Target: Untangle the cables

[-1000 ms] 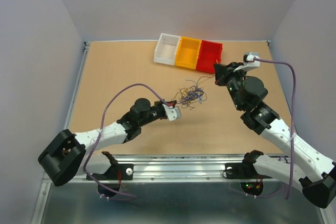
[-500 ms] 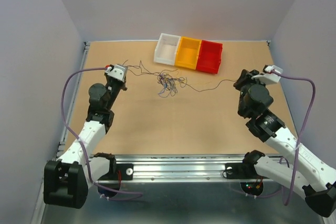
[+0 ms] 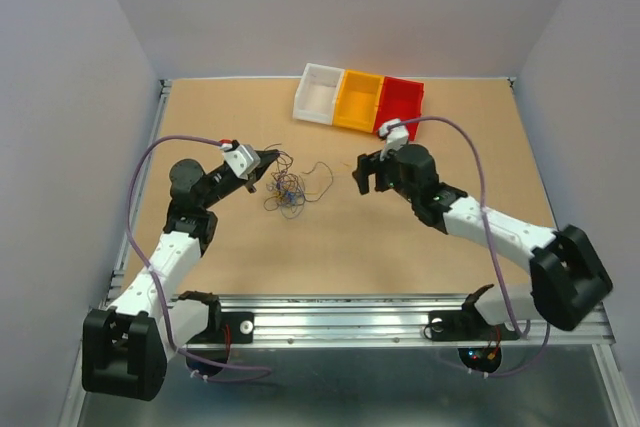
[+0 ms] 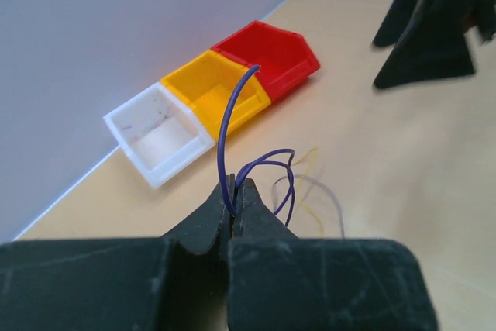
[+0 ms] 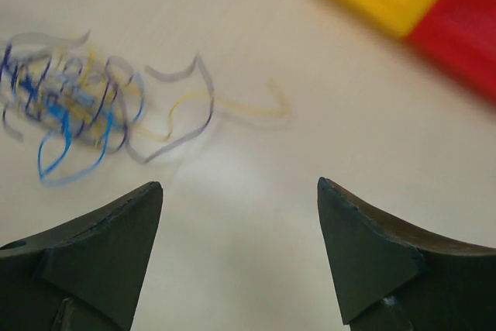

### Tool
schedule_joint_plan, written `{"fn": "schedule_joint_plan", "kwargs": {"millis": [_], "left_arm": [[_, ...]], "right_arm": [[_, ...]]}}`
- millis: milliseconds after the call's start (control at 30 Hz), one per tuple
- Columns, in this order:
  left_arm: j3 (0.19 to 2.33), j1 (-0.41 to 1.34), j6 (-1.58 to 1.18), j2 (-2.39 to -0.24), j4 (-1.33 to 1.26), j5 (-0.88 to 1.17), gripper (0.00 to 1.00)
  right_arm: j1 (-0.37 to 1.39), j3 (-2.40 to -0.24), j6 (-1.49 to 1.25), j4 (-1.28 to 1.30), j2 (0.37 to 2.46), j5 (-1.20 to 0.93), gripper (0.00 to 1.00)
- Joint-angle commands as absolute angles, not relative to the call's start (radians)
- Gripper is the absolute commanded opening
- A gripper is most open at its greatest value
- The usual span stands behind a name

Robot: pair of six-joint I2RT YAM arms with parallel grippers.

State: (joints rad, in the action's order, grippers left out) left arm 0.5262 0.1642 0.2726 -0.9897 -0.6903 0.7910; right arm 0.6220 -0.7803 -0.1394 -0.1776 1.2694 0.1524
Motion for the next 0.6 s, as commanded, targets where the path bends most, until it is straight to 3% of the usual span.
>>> {"fn": "schedule_joint_plan", "kwargs": {"millis": [0, 133, 567], "left_arm": [[0.54, 0.175, 0.291, -0.934, -0.721, 0.905, 0.0], [0.532, 0.176, 0.305, -0.925, -0.719, 0.893, 0.0], [0.534, 0.181, 0.336, -0.947, -0.712, 0.879, 0.0]], "right_arm": [[0.624, -0.827, 0.024, -0.406, 1.452, -0.406, 0.85], [0.635, -0.92, 0.023, -0.476, 1.694, -0.561, 0.83], [0.69, -1.054, -0.069, -0.707, 1.954, -0.703, 0.82]]}}
